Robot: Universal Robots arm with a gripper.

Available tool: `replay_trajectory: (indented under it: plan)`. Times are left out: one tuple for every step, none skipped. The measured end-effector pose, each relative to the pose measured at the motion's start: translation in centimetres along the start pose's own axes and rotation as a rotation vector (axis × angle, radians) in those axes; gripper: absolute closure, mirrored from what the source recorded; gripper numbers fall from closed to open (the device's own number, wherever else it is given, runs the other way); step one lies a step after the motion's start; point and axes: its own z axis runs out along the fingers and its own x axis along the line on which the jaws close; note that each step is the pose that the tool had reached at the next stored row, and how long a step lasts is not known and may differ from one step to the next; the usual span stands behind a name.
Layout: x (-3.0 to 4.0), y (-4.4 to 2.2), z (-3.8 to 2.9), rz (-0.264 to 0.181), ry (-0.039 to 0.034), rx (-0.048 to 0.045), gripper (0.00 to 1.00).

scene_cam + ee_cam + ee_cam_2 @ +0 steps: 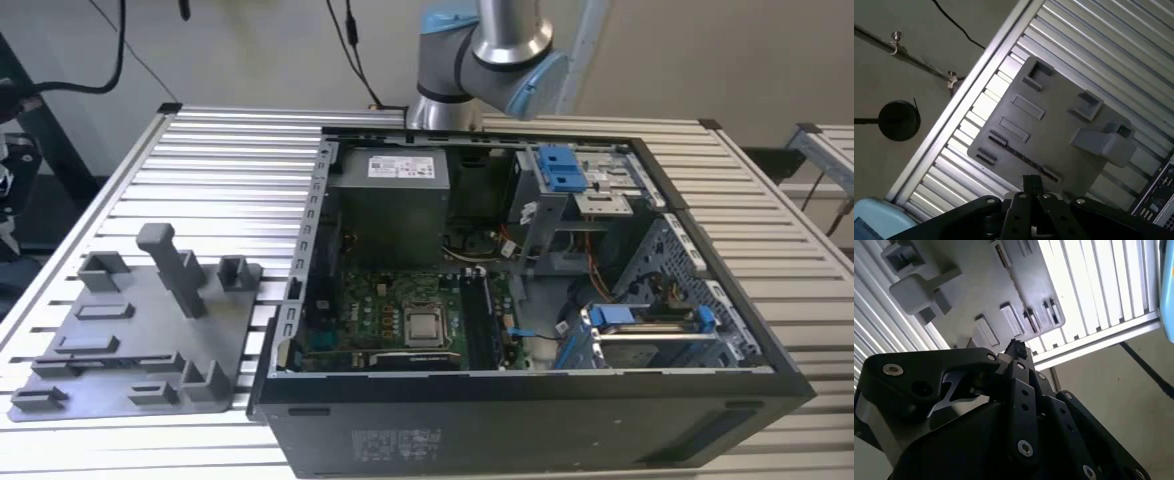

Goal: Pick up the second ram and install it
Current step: 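Pick up the second ram and move it above second insertion slot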

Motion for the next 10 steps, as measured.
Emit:
replay_trajectory:
  plan:
    - [0.00,-0.01,0.04,-0.018,-0.0006,0.0008,0.89]
    - [0.00,0.00,0.07,-0.036,-0.0012,0.0015,0.89]
    - [0.01,0.00,0.10,-0.055,-0.0021,0.0025,0.89]
    - [0.01,0.00,0.15,-0.073,-0.0035,0.0037,0.89]
    - [0.00,-0.01,0.19,-0.091,-0.0049,0.0048,0.89]
    - [0.00,-0.01,0.23,-0.110,-0.0058,0.0056,0.89]
    - [0.00,-0.01,0.28,-0.128,-0.0063,0.0057,0.89]
    - [0.00,-0.01,0.32,-0.145,-0.0056,0.0055,0.89]
    - [0.01,-0.01,0.36,-0.164,-0.0047,0.0051,0.89]
    - [0.01,-0.01,0.41,-0.182,-0.0039,0.0046,0.89]
